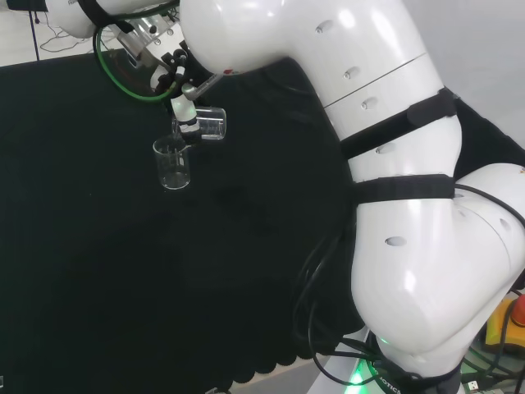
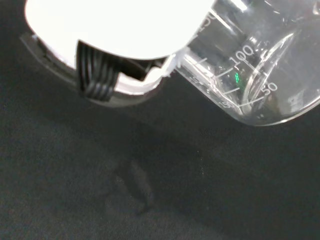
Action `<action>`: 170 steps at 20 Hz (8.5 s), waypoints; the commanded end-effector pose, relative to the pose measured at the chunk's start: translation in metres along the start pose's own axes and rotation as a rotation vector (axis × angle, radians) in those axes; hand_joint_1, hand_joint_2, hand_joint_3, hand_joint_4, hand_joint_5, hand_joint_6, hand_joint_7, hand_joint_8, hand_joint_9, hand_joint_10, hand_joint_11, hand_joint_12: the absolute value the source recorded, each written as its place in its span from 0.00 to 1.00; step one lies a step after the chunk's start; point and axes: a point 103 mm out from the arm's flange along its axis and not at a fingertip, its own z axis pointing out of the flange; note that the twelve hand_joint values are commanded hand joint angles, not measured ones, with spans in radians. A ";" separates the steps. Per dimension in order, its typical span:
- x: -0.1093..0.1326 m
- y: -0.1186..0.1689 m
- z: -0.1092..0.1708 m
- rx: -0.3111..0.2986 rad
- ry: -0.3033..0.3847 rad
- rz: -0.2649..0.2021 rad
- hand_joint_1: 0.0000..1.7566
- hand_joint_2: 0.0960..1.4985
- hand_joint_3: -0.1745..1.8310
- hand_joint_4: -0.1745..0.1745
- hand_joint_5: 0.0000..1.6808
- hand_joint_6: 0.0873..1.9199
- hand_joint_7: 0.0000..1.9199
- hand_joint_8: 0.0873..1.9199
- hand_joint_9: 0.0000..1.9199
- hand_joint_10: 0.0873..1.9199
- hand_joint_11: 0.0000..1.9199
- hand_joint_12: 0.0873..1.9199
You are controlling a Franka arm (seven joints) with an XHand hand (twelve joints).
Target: Pour the water from the handheld beaker into the one on the table.
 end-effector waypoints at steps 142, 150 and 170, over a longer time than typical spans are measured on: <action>0.025 -0.006 -0.028 0.177 -0.149 0.101 0.81 0.30 0.63 0.00 0.59 0.63 0.56 0.64 0.64 0.58 0.48 0.56; 0.018 -0.011 -0.029 0.138 -0.114 0.068 0.81 0.30 0.63 0.00 0.59 0.63 0.56 0.64 0.64 0.58 0.49 0.56; -0.013 -0.016 -0.023 -0.024 0.108 -0.085 0.81 0.30 0.63 0.00 0.59 0.63 0.56 0.64 0.64 0.58 0.49 0.56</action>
